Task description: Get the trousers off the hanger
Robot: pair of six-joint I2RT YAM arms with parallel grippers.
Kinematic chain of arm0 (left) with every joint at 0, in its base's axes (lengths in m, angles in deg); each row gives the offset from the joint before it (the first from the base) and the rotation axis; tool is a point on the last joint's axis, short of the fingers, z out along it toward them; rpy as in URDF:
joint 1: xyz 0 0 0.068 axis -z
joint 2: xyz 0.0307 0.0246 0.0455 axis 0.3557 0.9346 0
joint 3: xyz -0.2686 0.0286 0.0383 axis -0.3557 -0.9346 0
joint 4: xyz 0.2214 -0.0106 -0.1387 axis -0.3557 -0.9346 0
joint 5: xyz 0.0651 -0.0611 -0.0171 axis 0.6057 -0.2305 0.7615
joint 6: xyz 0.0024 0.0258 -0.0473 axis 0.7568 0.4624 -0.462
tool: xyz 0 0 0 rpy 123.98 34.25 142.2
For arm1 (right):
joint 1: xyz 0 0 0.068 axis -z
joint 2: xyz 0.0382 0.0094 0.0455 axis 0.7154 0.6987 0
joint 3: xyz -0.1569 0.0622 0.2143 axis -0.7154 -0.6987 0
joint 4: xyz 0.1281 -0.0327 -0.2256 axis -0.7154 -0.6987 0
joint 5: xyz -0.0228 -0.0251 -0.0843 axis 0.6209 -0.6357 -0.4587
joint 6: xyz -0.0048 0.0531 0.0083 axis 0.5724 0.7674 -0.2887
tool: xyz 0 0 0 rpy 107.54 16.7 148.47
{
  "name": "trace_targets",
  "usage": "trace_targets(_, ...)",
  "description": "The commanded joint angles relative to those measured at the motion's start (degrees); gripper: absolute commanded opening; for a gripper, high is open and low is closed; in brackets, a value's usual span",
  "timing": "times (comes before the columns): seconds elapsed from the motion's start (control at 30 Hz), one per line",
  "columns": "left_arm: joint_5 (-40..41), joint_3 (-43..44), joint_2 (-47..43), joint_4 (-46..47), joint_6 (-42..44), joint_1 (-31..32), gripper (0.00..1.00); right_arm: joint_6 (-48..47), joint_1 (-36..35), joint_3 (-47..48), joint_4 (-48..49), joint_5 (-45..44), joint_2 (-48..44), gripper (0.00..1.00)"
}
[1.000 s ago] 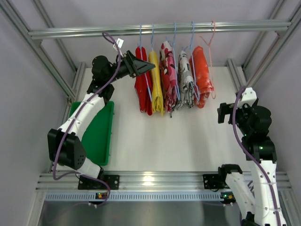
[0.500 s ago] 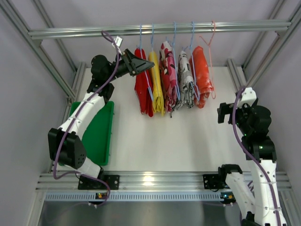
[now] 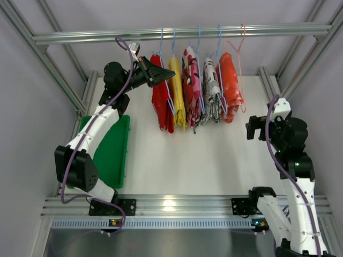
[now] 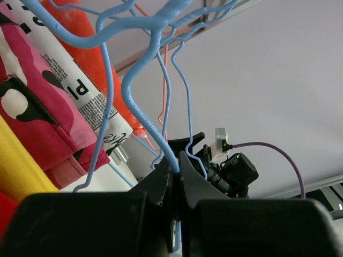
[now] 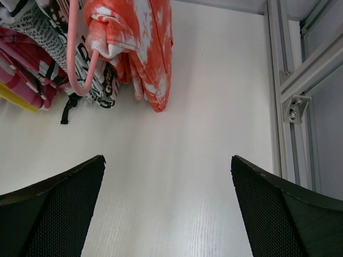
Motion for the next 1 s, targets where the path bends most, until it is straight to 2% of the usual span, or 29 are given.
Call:
trace_targets(0.0,-0.67,6.27,-2.29,7.87,1.62,0.06,0.00,1.84,0.96,4.73,-1.06,2.18,0.42,1.00)
trace_targets(0.23,-1.37,11.81,-3.87,3.48,9.87,0.06,0.00,3.69,0.96,9.48,-3.17,7.19,1.83,1.00)
trace_targets(0.43,-1.64,14.19,-5.53,0.93,13.14,0.06,0.00,4.04,0.96,13.69,-5.54,15.52,3.67,1.00)
trace_targets(0.8,-4.62,6.20,-13.44,-3.29,19.81,0.15,0.00,11.33,0.52,26.69,-6.34,33.55,11.32,0.99)
trace_targets(0.97,-5.42,0.14,-20.12,-8.30,28.59,0.23,0.00,18.10,-2.36,27.94,-1.51,39.19,15.62,0.99)
